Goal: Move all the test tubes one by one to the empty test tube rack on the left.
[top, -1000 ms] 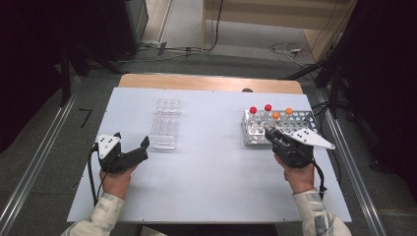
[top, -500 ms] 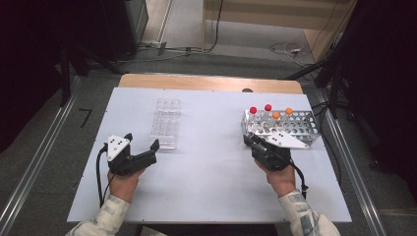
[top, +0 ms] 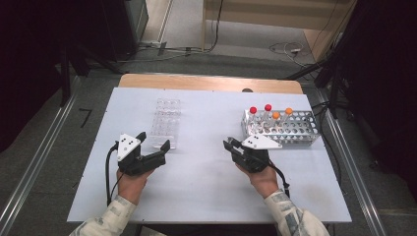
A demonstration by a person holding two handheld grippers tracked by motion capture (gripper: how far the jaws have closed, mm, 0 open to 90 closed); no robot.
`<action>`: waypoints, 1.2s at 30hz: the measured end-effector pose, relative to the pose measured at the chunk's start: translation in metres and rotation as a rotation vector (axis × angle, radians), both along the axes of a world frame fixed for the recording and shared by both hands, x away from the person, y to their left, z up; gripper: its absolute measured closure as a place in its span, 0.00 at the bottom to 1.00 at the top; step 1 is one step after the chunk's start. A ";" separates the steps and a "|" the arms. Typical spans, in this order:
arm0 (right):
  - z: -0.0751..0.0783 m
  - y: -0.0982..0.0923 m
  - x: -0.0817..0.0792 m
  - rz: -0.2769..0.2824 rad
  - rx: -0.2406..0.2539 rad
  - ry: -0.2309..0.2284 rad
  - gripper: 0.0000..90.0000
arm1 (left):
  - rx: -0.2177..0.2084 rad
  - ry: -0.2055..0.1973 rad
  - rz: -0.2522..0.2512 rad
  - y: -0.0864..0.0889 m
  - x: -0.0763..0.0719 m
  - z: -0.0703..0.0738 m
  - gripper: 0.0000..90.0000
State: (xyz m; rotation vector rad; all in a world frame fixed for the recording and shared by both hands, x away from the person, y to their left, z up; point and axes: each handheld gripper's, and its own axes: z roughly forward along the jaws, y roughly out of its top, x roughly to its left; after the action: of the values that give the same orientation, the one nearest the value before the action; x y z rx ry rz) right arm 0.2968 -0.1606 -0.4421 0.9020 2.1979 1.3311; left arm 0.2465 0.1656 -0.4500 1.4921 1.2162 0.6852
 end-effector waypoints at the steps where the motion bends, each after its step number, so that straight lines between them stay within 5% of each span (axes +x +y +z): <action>1: 0.000 0.002 0.000 0.005 0.000 0.002 0.82 | 0.000 -0.002 -0.008 -0.002 0.000 0.001 0.15; 20: 0.003 0.045 -0.003 0.102 -0.006 0.001 0.82 | 0.014 -0.044 -0.168 -0.047 0.007 0.021 0.34; 36: -0.001 0.070 -0.006 0.144 -0.045 0.005 0.82 | 0.053 -0.026 -0.308 -0.071 0.010 0.022 0.57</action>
State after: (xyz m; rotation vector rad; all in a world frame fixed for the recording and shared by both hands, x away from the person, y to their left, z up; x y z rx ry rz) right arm 0.2908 -0.0911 -0.4433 0.7436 2.3249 1.3382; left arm 0.2568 0.0942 -0.4275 1.6642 0.9270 0.5303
